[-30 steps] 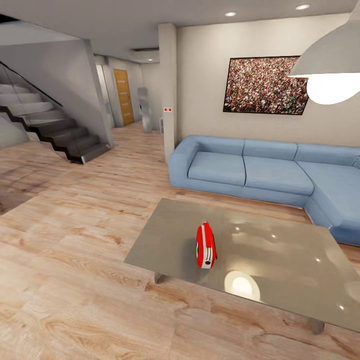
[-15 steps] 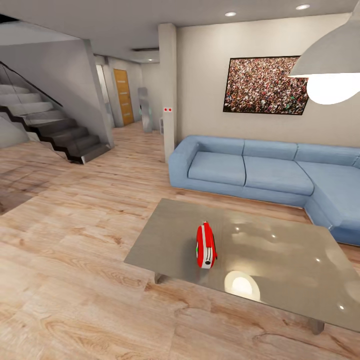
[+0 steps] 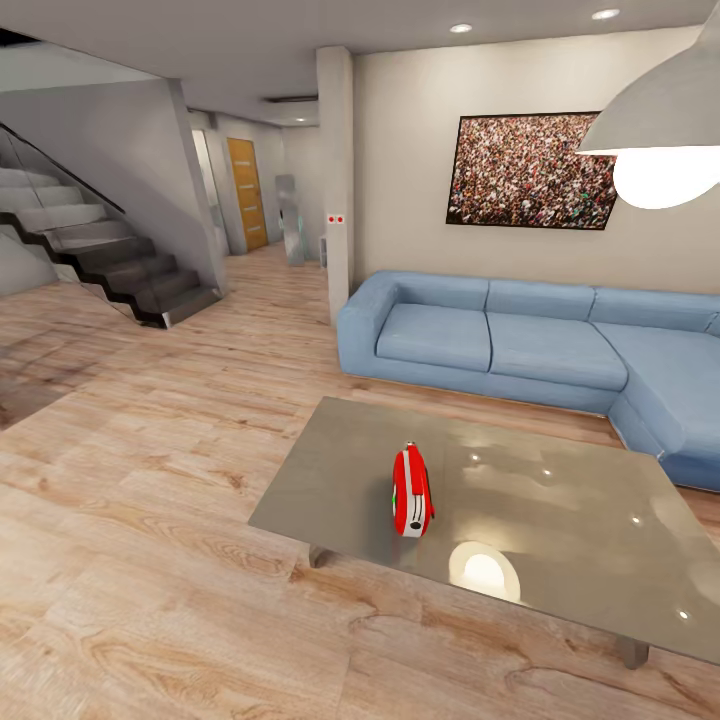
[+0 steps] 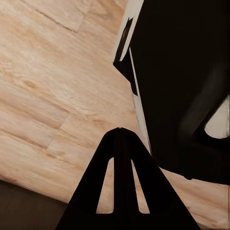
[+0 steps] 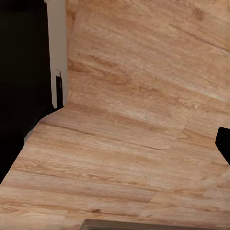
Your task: Turn on the radio receiver that's on the table in the living room.
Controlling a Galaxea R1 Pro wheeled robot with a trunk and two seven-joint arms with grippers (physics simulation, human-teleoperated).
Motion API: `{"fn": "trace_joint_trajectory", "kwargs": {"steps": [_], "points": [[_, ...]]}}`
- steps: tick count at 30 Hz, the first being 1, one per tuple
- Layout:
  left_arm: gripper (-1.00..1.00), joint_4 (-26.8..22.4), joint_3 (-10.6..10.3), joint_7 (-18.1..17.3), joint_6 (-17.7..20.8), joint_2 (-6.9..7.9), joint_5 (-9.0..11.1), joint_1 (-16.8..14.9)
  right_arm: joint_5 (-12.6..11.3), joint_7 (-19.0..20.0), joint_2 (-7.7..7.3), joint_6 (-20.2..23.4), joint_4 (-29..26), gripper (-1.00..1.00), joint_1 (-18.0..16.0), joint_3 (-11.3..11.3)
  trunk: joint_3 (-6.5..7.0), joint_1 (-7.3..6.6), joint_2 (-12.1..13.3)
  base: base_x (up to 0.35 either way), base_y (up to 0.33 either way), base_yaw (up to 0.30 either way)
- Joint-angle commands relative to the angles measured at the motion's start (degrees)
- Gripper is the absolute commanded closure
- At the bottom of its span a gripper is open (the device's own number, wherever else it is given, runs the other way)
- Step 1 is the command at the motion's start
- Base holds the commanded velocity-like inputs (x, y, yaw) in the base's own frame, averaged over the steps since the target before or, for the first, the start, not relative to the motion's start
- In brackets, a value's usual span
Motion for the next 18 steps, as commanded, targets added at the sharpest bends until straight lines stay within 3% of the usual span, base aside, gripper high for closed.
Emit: {"fn": "trace_joint_trajectory", "kwargs": {"steps": [1, 16, 18], "points": [[1.00, 0.02, -0.01, 0.00, 0.03, -0.18, -0.01, 0.00, -0.01, -0.02, 0.15, -0.01, 0.00, -1.00, 0.00, -0.01, 0.00, 0.00, 0.00, 0.000, 0.000, 0.000], [1.00, 0.00, 0.04, -0.03, 0.02, -0.51, 0.14, 0.02, 0.04, -0.05, 2.12, -0.02, -0.09, -1.00, 0.00, 0.02, 0.00, 0.00, 0.00, 0.000, 0.000, 0.000], [1.00, 0.03, 0.07, -0.04, 0.03, -1.81, 0.20, 0.00, 0.04, -0.05, 2.57, -0.02, -0.09, -1.00, 0.00, 0.01, 0.00, 0.00, 0.00, 0.000, 0.000, 0.000]]}}
